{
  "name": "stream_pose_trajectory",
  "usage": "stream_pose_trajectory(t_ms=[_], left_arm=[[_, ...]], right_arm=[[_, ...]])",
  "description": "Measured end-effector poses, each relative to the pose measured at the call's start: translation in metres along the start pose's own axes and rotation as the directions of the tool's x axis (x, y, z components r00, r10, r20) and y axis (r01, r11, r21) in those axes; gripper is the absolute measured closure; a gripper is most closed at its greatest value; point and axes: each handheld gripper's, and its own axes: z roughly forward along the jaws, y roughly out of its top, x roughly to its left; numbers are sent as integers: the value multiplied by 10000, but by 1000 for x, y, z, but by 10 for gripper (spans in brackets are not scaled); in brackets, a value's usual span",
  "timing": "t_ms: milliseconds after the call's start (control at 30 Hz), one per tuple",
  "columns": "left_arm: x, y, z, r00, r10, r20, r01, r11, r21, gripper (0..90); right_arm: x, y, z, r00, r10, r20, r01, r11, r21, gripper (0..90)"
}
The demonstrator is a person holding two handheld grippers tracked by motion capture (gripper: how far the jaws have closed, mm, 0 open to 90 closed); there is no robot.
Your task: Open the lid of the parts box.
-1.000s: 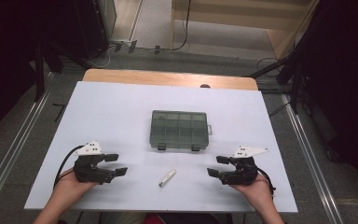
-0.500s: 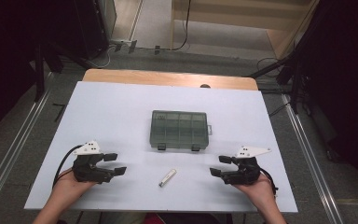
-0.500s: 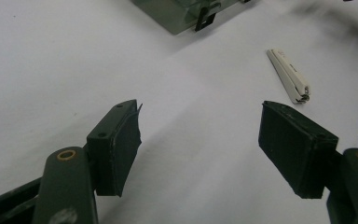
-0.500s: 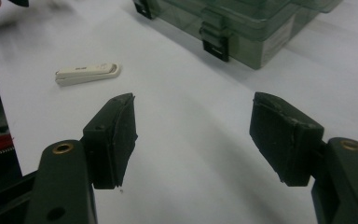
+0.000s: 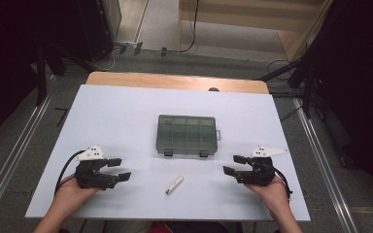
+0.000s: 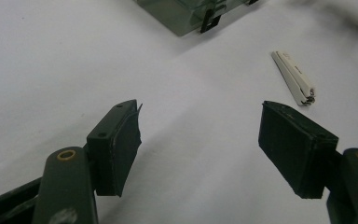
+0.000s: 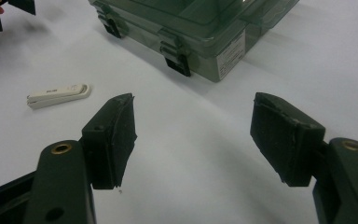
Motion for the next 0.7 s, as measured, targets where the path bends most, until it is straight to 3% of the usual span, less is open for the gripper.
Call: stream_pose_trajectory(t_ms=[333,700], left_arm=[[0,0,1,10000,12,1,-12,10000,33,291],[0,0,1,10000,26,39,-26,10000,77,291]], right_arm=[[-6,9,7,9998,-10,219,10,10000,31,331],[-8,20,13,9999,-81,146,79,9999,76,344]])
